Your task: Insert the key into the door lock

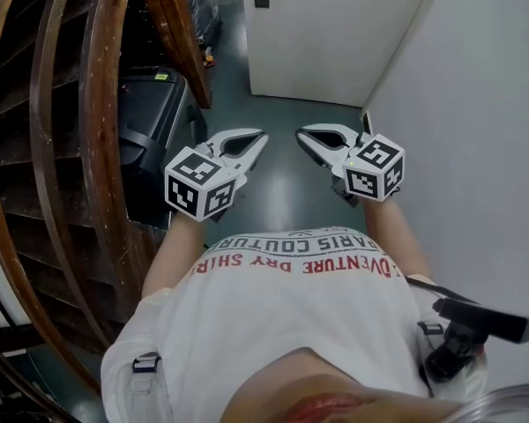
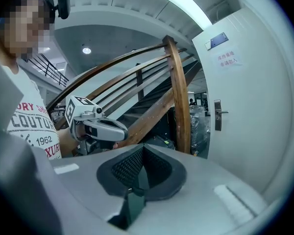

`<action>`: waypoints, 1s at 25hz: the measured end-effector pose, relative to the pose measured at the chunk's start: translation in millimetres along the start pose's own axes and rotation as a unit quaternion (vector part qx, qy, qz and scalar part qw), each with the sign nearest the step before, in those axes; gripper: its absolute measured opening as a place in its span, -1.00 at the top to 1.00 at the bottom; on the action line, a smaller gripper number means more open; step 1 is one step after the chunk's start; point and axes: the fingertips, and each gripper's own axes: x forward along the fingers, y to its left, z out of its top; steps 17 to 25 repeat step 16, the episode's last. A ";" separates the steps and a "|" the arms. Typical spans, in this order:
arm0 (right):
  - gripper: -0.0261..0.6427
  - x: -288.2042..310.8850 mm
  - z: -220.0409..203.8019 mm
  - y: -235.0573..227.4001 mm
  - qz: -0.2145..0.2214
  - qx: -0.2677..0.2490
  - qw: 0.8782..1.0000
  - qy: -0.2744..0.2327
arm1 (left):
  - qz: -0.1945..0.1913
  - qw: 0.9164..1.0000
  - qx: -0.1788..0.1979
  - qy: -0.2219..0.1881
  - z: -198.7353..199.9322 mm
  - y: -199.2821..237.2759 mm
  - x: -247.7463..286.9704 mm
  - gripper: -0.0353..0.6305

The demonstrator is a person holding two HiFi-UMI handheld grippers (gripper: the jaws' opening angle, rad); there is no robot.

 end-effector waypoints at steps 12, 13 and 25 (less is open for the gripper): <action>0.92 -13.3 46.4 -27.8 0.032 0.016 0.999 0.011 | 0.016 0.999 -0.026 0.022 53.8 2.8 24.7 0.89; 0.92 -6.5 41.1 -18.5 0.025 0.011 1.000 0.010 | 0.011 1.000 -0.022 0.017 45.2 5.0 15.9 0.89; 0.92 19.0 18.3 14.8 0.003 -0.007 1.000 0.003 | -0.006 1.000 -0.005 0.000 11.6 12.3 -15.3 0.89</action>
